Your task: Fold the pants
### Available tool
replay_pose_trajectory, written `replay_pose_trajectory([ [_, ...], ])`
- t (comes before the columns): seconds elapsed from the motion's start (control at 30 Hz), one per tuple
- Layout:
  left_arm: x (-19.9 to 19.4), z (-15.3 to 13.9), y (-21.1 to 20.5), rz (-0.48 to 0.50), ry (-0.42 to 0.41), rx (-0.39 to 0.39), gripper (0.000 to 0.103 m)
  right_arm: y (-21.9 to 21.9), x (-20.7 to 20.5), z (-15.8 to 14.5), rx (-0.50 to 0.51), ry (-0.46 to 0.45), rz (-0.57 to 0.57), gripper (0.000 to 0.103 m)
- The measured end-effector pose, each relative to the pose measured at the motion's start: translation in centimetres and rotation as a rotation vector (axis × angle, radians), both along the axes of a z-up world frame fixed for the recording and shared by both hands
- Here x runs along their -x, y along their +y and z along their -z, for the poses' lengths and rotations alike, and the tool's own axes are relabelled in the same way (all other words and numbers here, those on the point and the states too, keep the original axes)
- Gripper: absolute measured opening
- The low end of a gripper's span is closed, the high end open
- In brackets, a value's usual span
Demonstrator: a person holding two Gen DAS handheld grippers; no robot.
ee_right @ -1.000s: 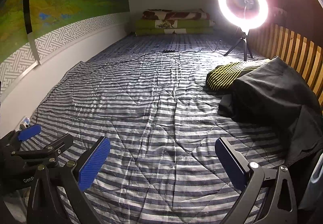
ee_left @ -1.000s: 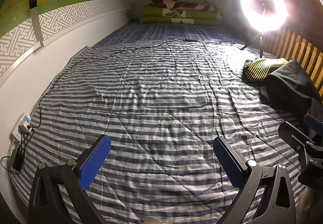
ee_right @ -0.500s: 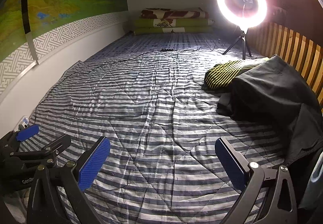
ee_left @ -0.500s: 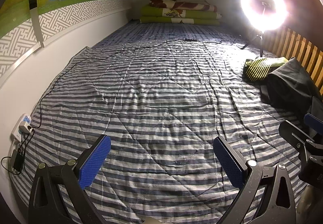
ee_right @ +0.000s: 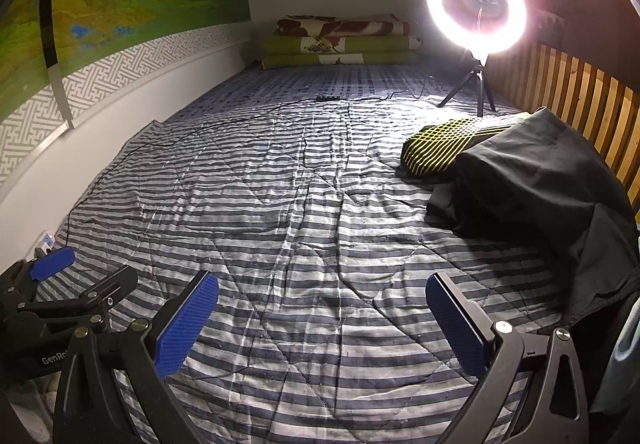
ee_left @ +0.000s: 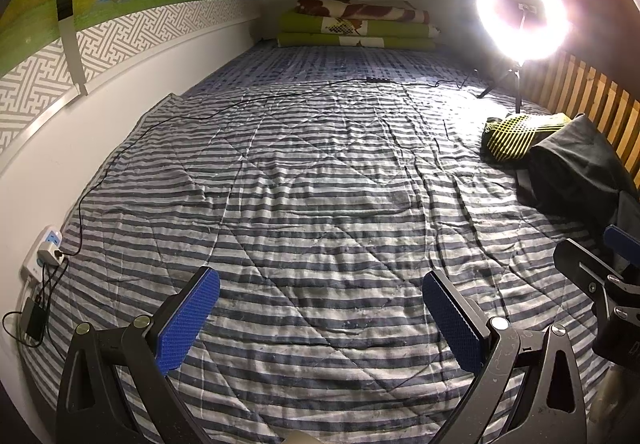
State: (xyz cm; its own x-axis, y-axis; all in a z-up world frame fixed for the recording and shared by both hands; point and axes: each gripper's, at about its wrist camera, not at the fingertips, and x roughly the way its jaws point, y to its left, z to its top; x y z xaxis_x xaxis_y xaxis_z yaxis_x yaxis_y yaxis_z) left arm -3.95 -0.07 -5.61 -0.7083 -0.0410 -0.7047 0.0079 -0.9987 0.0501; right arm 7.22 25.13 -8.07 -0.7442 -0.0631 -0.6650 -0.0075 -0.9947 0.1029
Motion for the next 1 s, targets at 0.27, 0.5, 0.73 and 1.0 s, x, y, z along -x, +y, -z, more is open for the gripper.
replay_pose_trajectory([
  [0.27, 0.1, 0.0, -0.1, 0.004, -0.001, 0.001, 0.103, 0.2, 0.2, 0.1, 0.000, -0.005, 0.003, 0.102],
  [0.5, 0.4, 0.2, -0.1, 0.001, 0.000, 0.006, 0.103, 0.4, 0.5, 0.4, -0.005, -0.009, -0.003, 0.102],
  [0.73, 2.0, 1.1, -0.1, -0.010, -0.030, -0.005, 0.103, 2.6, 2.7, 1.6, -0.004, -0.043, 0.039, 0.102],
  [1.0, 3.2, 1.9, 1.1, 0.007, -0.038, -0.010, 0.103, 6.4, 8.4, 0.1, 0.027, -0.066, 0.034, 0.102],
])
